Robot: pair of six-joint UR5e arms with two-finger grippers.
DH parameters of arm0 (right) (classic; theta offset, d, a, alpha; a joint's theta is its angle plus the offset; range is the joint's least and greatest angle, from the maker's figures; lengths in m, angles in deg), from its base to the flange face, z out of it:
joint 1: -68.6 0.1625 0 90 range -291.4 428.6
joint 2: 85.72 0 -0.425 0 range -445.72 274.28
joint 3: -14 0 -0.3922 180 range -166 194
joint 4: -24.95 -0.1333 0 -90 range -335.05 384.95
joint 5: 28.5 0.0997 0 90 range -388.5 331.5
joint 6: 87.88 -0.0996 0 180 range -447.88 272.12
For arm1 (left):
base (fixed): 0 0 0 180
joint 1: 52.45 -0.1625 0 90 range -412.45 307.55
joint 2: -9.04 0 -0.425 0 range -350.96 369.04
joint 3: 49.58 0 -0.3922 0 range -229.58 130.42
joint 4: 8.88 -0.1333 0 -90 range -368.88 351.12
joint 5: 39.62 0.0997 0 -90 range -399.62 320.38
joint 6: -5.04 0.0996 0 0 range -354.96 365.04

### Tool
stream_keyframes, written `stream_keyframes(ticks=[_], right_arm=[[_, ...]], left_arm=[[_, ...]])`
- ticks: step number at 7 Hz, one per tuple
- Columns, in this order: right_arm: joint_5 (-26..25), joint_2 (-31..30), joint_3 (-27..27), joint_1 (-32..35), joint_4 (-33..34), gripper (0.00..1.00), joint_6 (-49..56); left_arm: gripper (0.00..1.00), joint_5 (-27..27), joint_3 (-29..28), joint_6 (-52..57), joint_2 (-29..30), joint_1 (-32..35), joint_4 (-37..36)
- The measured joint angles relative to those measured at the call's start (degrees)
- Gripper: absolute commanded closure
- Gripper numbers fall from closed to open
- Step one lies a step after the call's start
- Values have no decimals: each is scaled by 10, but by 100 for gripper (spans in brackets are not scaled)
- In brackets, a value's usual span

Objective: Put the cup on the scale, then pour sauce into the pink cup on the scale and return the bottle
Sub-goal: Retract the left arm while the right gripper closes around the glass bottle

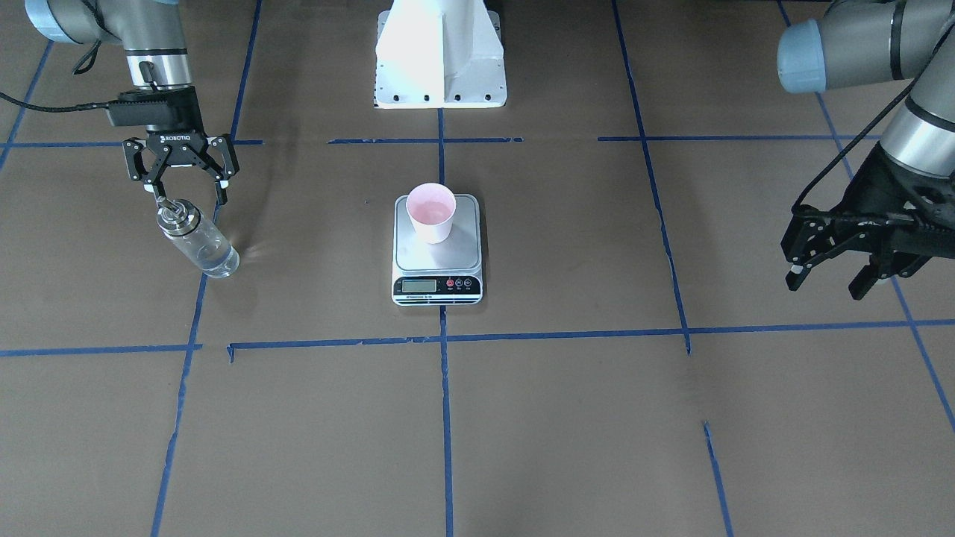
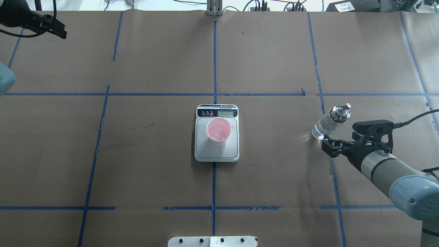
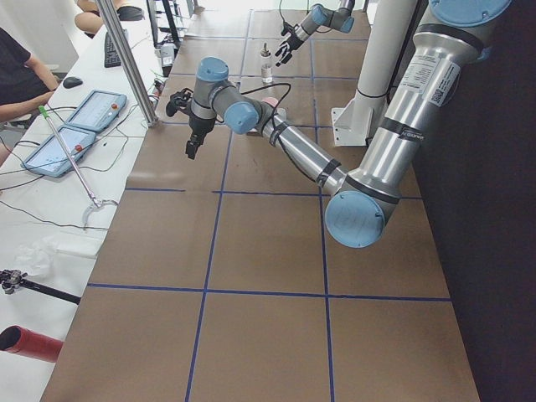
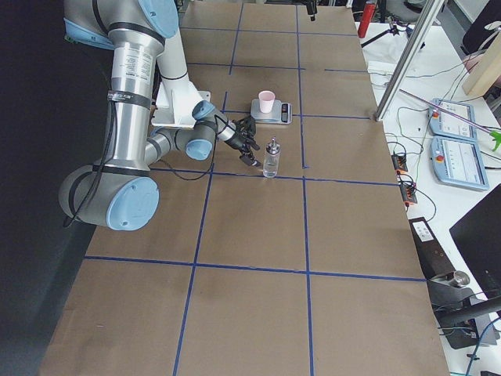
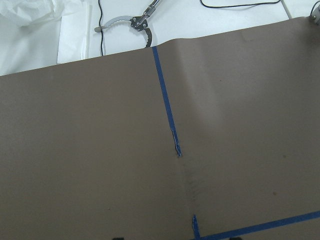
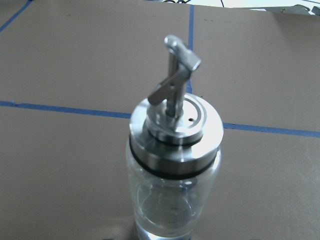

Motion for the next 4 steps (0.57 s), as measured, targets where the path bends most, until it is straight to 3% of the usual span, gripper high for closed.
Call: stream_keyframes(ticks=[2,4], right_arm=[[-67,1,-25,-33,-45,7,-1],[-113,3,-109,-47,-217,6,17]], left_arm=[[24,1,-1,5,-2,4,0],[24,2,-1,22,-8,10,-1]])
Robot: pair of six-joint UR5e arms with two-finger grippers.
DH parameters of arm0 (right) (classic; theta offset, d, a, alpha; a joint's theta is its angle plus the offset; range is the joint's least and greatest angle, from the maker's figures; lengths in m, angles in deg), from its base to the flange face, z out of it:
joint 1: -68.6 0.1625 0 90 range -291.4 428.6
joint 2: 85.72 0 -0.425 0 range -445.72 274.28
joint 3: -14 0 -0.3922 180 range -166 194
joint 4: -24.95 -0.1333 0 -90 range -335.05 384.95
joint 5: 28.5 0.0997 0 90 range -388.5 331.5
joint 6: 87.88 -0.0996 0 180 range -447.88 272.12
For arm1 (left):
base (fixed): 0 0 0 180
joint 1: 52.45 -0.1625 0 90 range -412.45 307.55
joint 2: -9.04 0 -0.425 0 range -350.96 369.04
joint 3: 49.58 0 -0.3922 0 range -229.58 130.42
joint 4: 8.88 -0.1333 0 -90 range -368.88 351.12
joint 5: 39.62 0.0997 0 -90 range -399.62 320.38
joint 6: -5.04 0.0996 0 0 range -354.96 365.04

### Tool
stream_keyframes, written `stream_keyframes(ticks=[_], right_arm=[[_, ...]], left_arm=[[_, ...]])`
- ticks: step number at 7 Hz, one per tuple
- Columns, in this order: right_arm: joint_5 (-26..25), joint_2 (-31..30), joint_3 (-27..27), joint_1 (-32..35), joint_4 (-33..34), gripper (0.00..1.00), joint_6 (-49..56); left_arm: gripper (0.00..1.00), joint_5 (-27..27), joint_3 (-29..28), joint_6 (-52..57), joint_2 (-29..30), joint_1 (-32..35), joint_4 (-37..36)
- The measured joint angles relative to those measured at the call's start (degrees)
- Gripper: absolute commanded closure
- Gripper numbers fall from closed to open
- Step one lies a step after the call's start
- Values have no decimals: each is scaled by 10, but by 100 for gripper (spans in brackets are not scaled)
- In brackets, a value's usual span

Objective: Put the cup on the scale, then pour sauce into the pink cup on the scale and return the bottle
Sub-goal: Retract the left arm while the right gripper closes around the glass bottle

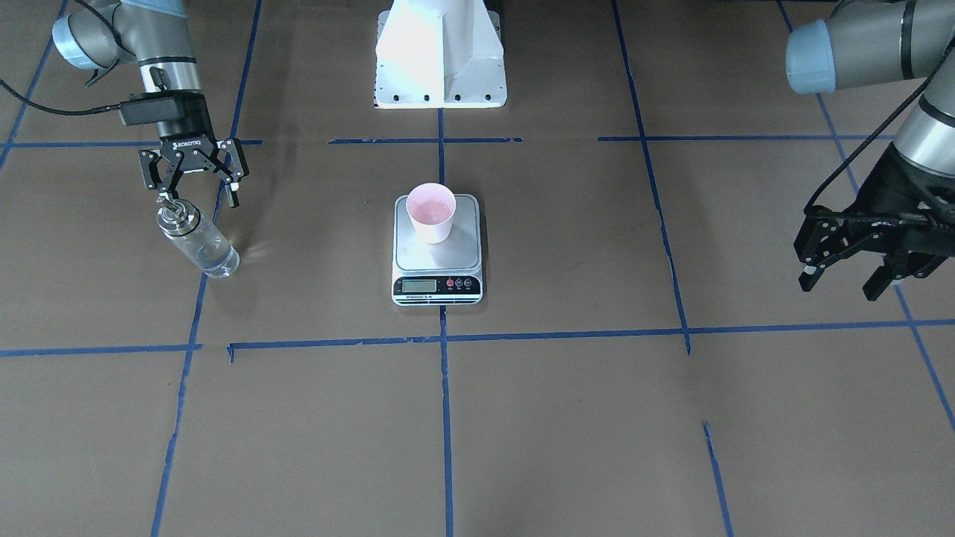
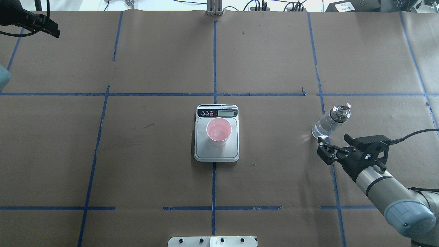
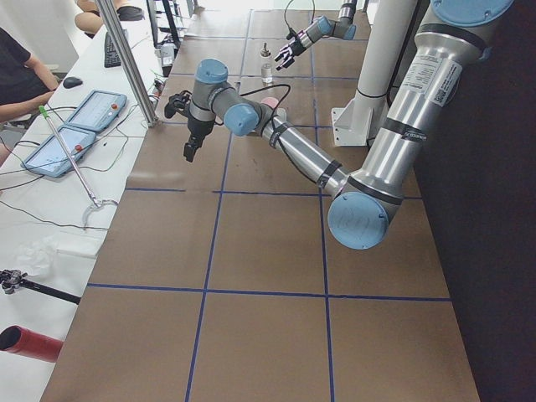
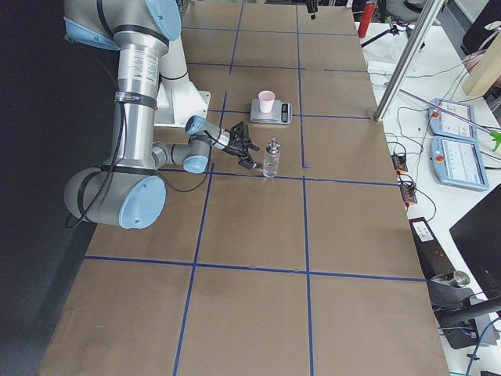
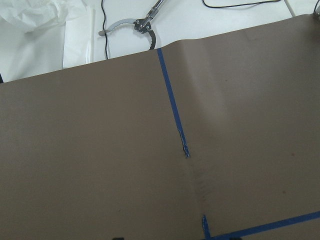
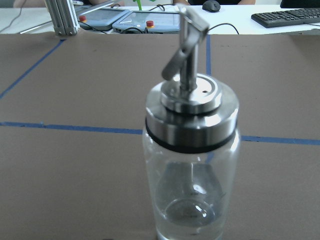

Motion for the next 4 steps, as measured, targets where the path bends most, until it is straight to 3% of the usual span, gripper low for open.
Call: stream_keyframes(ticks=[2,4], right_arm=[[-42,3,-53,-7,-87,0,55],[-82,20,-72,-20,-98,0,70]], left_arm=[[24,-1,0,7,-2,5,0],[23,-1,1,8,-3,6,-1]])
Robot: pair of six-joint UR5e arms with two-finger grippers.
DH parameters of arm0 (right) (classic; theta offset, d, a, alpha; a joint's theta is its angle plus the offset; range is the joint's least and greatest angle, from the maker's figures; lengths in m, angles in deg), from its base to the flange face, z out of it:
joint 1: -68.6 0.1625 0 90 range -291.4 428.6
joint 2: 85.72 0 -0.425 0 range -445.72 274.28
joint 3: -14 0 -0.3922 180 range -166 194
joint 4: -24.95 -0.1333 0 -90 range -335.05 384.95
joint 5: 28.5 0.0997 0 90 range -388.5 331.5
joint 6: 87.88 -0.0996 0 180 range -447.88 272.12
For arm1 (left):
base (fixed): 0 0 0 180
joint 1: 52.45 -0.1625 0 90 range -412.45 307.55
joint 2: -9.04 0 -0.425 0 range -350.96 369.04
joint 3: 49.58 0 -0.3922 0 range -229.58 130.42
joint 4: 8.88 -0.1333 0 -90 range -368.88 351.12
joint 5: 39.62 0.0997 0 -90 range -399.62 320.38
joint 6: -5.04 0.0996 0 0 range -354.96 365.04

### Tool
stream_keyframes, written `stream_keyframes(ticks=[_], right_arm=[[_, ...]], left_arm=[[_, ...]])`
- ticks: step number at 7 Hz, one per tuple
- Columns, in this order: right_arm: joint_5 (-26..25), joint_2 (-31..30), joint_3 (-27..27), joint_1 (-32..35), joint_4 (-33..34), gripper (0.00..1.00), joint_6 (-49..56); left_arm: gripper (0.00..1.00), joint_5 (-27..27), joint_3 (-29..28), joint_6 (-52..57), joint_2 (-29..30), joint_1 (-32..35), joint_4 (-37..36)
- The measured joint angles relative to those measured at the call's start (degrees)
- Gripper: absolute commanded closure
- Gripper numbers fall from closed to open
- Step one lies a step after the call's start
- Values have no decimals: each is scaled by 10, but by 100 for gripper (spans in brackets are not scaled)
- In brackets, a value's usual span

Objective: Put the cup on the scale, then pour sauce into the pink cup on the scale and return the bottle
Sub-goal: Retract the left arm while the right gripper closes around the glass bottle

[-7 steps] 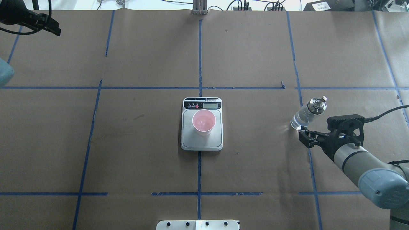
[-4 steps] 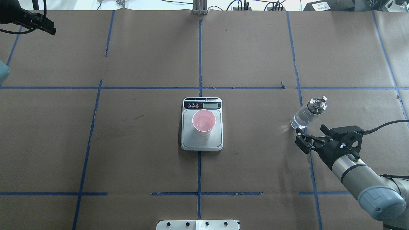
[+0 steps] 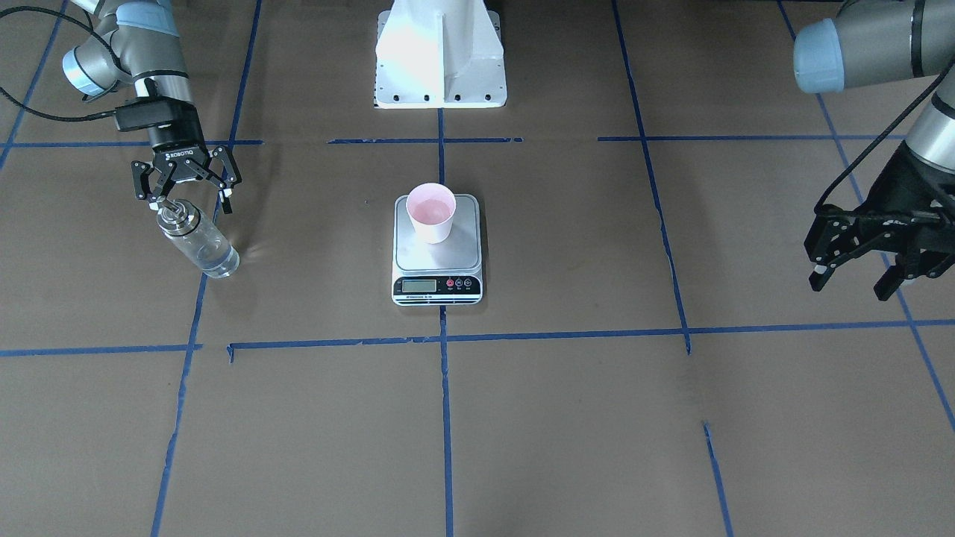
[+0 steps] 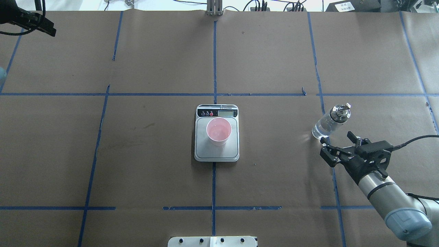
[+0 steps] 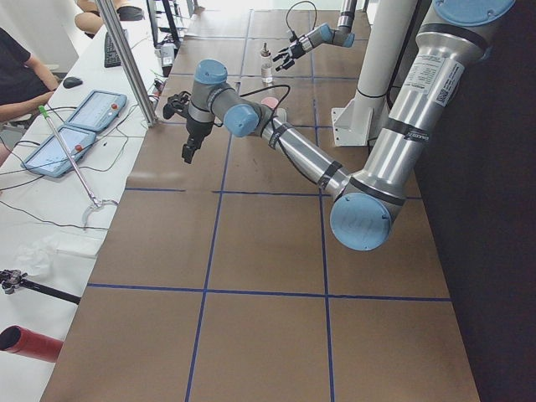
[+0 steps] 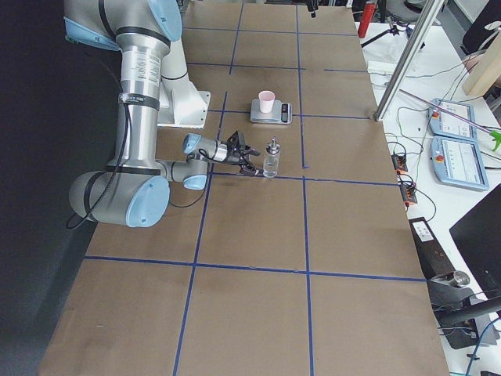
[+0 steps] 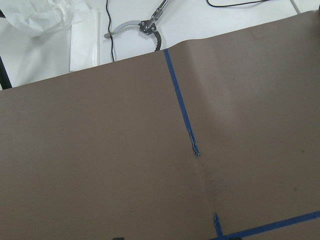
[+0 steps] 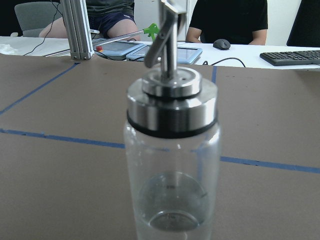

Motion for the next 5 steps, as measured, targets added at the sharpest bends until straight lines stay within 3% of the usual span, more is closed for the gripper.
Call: stream_keyframes(ticks=[5], right_arm=[[-41,35,-32,0,-3,0,3]], left_arm=[[23,0,1,0,-1,3,-1]])
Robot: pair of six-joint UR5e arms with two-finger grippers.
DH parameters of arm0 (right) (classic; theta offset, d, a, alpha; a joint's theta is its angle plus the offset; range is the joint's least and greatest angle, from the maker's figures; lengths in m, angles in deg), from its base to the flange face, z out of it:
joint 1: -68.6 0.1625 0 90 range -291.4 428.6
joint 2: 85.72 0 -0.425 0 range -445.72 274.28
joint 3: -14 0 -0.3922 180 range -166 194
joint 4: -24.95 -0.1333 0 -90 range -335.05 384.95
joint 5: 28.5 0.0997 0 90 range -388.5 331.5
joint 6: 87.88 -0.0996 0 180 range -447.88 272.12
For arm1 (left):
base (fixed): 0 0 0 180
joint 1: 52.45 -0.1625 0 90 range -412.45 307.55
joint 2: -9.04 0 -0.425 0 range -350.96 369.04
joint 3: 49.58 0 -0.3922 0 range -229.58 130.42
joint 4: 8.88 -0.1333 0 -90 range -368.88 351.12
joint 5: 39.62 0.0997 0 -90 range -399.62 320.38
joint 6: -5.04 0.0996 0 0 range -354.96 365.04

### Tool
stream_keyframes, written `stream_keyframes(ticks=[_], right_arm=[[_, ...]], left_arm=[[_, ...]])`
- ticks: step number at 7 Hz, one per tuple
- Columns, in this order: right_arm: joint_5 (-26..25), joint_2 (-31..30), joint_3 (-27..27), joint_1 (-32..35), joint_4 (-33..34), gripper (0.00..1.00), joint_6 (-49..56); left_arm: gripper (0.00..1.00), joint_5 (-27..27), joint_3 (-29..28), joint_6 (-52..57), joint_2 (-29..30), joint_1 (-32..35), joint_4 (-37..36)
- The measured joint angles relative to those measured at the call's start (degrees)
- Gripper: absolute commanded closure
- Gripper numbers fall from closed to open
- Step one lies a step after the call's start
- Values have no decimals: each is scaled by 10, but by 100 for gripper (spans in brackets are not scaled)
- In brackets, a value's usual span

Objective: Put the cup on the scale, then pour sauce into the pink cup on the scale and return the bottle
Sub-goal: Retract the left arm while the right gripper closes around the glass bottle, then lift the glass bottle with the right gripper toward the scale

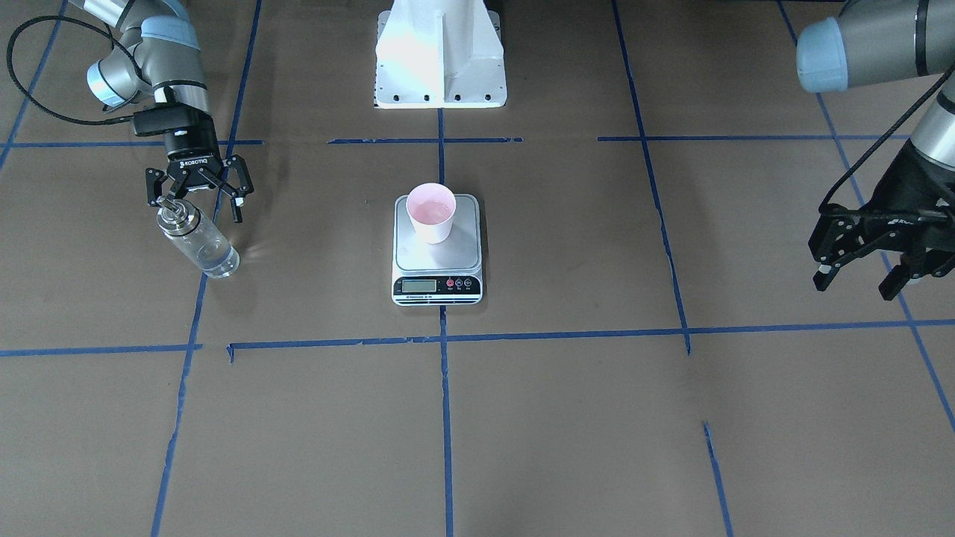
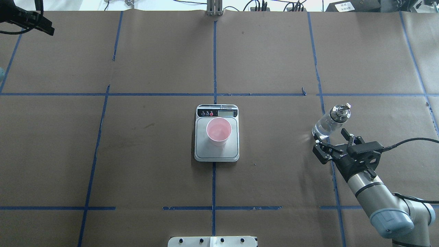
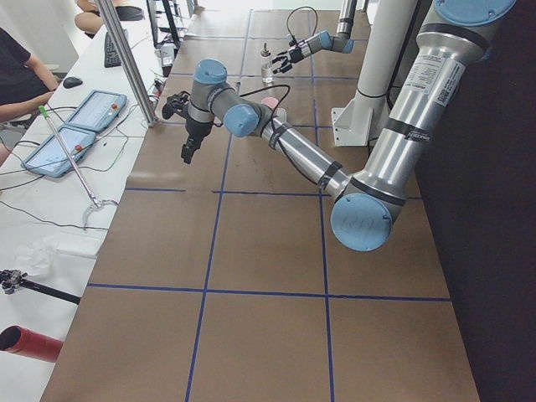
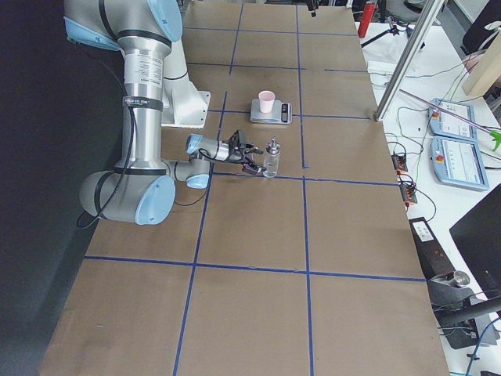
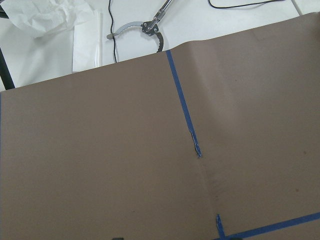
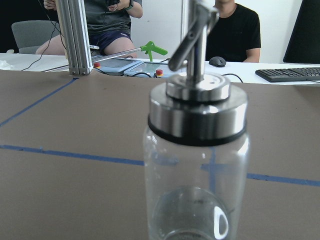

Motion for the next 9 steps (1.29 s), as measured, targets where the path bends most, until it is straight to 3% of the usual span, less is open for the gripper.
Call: stream_keyframes(ticks=[9], right_arm=[[1,44,-41,37,0,0,30]], left_arm=[[23,-31,-2,27,-28,23,-1]])
